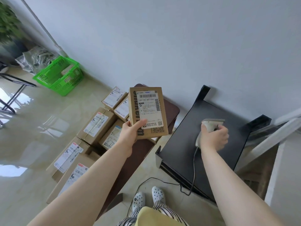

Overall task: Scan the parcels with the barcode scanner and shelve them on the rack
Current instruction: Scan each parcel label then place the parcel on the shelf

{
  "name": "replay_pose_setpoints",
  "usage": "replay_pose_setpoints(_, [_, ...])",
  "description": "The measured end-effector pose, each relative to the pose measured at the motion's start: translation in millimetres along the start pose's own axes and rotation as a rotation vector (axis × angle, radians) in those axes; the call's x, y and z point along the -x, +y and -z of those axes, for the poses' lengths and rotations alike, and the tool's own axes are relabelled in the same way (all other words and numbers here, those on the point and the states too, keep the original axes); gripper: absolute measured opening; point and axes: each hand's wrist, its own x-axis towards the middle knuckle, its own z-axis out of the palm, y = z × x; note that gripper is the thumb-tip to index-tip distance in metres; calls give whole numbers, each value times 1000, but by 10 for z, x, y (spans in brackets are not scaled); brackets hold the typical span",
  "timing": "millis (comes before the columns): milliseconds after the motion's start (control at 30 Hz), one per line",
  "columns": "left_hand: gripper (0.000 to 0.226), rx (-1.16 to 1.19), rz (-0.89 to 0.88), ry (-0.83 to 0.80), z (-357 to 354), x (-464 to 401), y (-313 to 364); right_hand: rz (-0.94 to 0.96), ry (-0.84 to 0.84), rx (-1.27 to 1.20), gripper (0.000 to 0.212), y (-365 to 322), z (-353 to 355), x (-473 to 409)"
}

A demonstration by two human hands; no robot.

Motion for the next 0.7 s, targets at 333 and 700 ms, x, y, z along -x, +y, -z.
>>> replay_pose_setpoints(333, [54, -17, 64, 51, 66, -64, -76, -109, -159, 87, 62, 216, -270, -271])
replay_pose_setpoints(700, [72, -41, 54, 10, 128, -65, -35, 4, -524, -448, 27, -146, 50, -67])
